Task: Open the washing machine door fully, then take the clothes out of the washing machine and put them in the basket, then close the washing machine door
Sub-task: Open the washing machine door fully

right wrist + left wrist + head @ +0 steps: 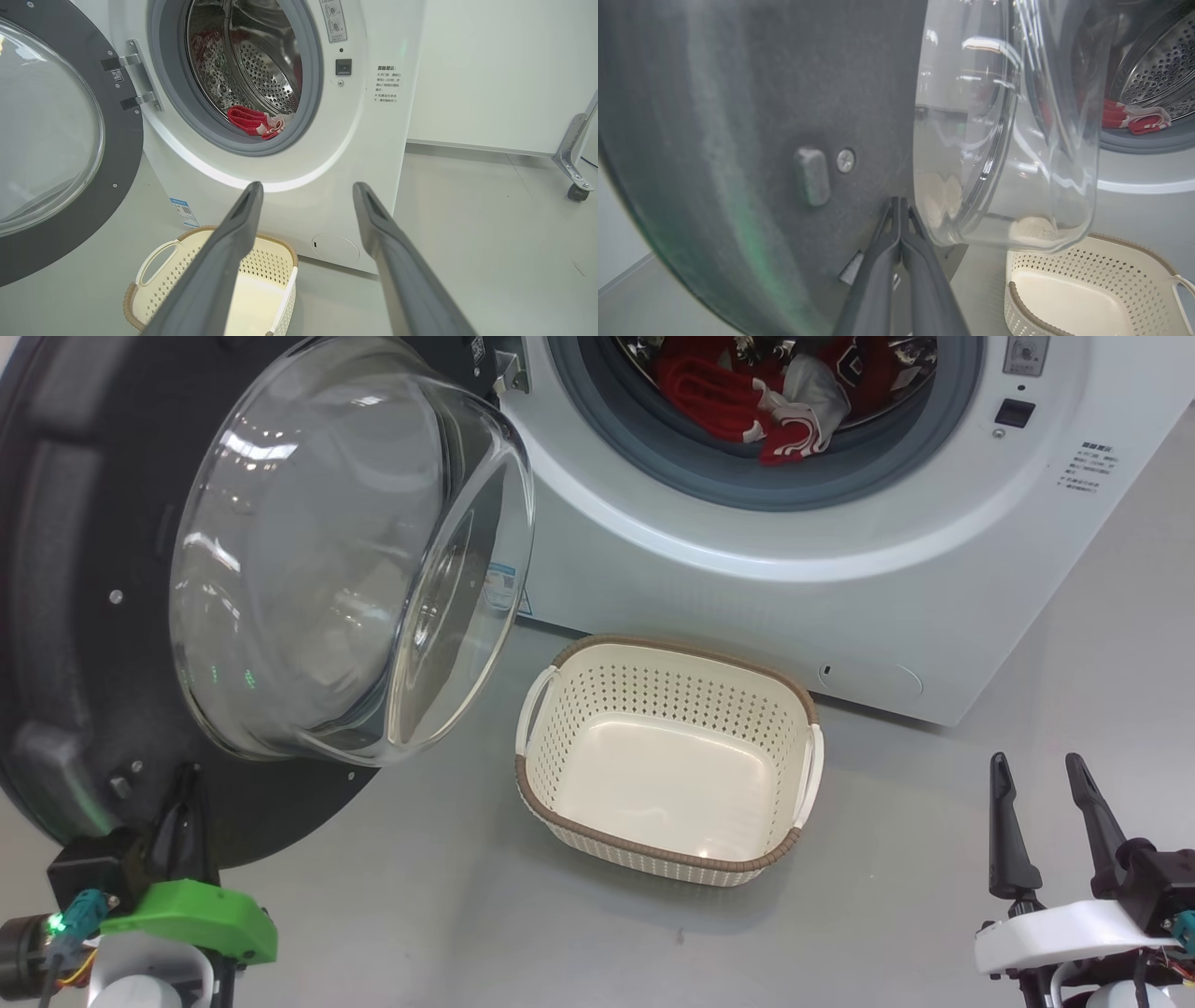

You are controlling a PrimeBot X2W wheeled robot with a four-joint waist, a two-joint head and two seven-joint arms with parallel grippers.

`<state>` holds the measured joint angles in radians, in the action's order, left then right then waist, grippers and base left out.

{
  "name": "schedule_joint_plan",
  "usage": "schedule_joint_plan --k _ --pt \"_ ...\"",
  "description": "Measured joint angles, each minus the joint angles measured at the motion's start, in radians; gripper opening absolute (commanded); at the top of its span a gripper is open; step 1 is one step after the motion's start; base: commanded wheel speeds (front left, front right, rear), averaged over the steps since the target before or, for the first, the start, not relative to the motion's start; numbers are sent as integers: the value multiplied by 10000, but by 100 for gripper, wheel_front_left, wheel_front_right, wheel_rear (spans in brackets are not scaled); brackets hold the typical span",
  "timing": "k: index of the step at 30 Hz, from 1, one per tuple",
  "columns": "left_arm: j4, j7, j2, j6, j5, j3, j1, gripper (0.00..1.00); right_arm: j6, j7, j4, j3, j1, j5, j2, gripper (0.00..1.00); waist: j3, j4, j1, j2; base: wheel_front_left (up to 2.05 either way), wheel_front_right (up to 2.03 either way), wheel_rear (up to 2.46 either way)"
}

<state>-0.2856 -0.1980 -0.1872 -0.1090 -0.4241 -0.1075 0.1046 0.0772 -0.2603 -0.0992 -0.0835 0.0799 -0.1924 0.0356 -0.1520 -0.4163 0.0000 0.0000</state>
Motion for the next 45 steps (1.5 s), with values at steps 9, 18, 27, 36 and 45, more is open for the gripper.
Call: schedule_joint_plan --k 9,18,27,36,45 --pt "-690 -265 -21 -2 0 334 347 0 6 0 -52 8 -108 2 0 100 -21 97 0 0 0 0 0" --pt "-894 -493 88 -19 8 366 429 0 40 0 -167 182 -155 2 2 100 32 243 0 0 0 0 0" --pt "-447 -499 408 -8 169 75 -148 0 100 0 -267 376 -168 0 0 100 175 605 0 0 0 0 0" --pt "470 -510 813 606 483 -849 -445 0 142 0 -290 493 -174 17 6 100 270 1078 -1 0 0 0 0" --pt "1011 -510 905 982 807 -1409 -544 0 178 0 -351 857 -178 -21 4 100 388 1742 0 0 0 0 0"
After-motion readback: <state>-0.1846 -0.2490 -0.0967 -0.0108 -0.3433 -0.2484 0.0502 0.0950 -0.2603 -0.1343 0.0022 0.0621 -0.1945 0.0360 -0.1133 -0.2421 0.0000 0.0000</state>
